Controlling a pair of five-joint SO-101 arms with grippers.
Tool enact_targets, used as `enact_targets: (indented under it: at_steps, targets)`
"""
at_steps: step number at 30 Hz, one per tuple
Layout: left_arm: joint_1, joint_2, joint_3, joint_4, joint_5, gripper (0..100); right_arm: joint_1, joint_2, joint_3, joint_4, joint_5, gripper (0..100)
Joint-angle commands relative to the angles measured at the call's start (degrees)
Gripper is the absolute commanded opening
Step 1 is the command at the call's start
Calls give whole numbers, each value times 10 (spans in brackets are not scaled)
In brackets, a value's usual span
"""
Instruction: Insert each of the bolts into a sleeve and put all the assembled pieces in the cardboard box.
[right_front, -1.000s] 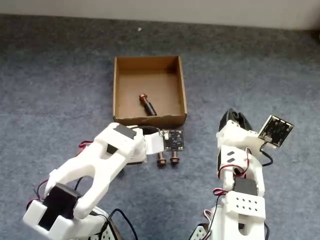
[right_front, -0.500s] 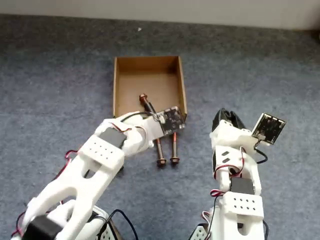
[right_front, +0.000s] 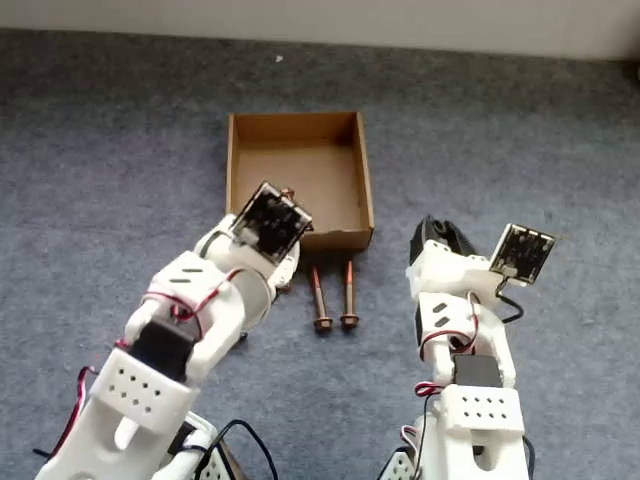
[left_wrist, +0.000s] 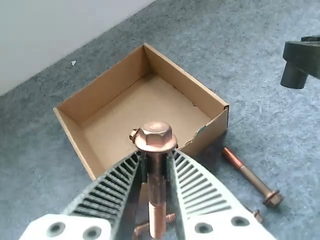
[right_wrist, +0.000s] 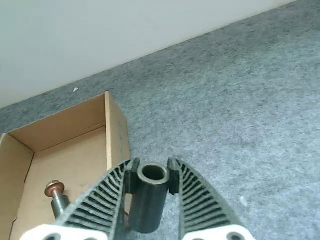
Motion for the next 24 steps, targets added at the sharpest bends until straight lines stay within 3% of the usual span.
enact_targets:
  at_steps: [1,5,14,24]
  targets:
    - [-22,-99,42,-27,19,6,-21,-50,-8,-13,5,6]
    - [-44,-198,121,-69,25,6,-55,-168,25,31,6,6]
    - [-44,-343,153,-45,75,6,-146,-376,54,169,39,6]
    - [-42,-415,150,-37,115,6,-291,-381,92,198,123,6]
